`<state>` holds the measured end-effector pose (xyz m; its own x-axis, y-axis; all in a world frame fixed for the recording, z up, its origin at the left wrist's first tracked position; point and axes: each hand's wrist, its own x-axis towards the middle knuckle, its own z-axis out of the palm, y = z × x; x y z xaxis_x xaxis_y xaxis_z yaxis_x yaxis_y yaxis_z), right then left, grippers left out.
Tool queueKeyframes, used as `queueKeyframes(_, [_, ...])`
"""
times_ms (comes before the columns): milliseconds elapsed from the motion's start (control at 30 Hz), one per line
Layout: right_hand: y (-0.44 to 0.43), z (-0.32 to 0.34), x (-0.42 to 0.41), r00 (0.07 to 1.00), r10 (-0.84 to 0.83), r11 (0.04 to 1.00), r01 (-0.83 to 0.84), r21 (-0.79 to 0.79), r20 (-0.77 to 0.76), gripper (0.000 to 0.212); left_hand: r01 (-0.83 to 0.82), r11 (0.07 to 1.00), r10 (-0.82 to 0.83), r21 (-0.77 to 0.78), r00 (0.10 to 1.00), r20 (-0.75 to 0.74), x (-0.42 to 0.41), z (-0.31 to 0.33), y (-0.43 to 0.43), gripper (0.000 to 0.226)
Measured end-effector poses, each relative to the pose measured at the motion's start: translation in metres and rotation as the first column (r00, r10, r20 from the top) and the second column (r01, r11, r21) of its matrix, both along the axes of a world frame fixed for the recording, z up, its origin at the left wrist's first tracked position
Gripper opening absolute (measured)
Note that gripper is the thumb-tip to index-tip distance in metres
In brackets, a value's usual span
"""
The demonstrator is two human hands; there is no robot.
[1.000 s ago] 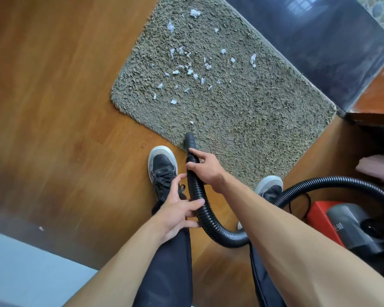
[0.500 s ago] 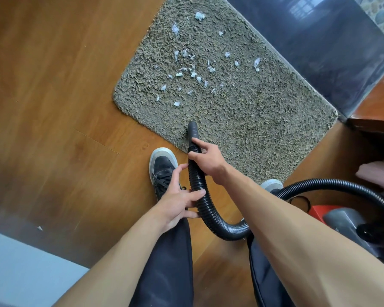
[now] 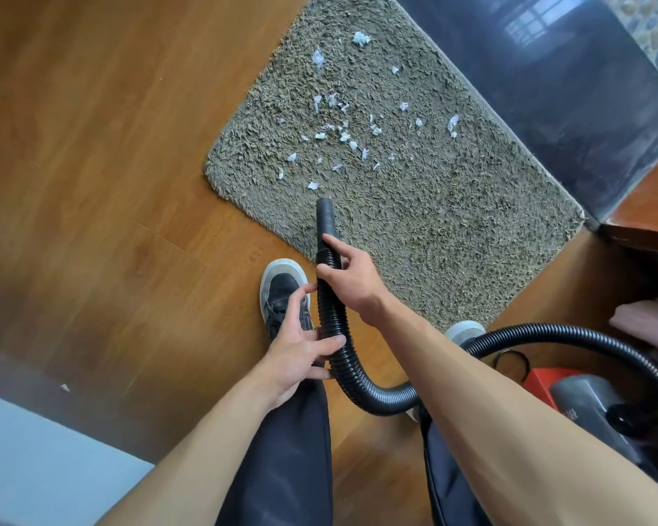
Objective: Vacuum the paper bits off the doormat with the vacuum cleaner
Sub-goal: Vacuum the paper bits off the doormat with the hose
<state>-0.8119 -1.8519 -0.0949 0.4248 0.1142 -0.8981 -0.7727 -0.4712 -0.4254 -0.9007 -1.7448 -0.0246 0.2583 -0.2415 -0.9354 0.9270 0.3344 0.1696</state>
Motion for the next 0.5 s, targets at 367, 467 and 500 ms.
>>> queueKeyframes(367, [0.02,-0.011,0.028,0.999,0.049,0.999,-0.049,0.005,0.017,0.064,-0.052,0.999,0.052,0.012,0.999,0.01,0.021,-0.01,0.012,0.072])
queueKeyframes(467, [0.028,-0.012,0.032,0.995,0.101,0.995,-0.101,0.003,0.007,0.064,-0.094,0.996,0.094,0.007,0.996,0.004,0.022,-0.01,0.017,0.071])
queueKeyframes(500, [0.031,-0.012,0.033,0.993,0.12,0.993,-0.12,0.002,0.008,0.065,-0.105,0.994,0.105,0.009,0.995,0.0,0.022,-0.01,0.018,0.07])
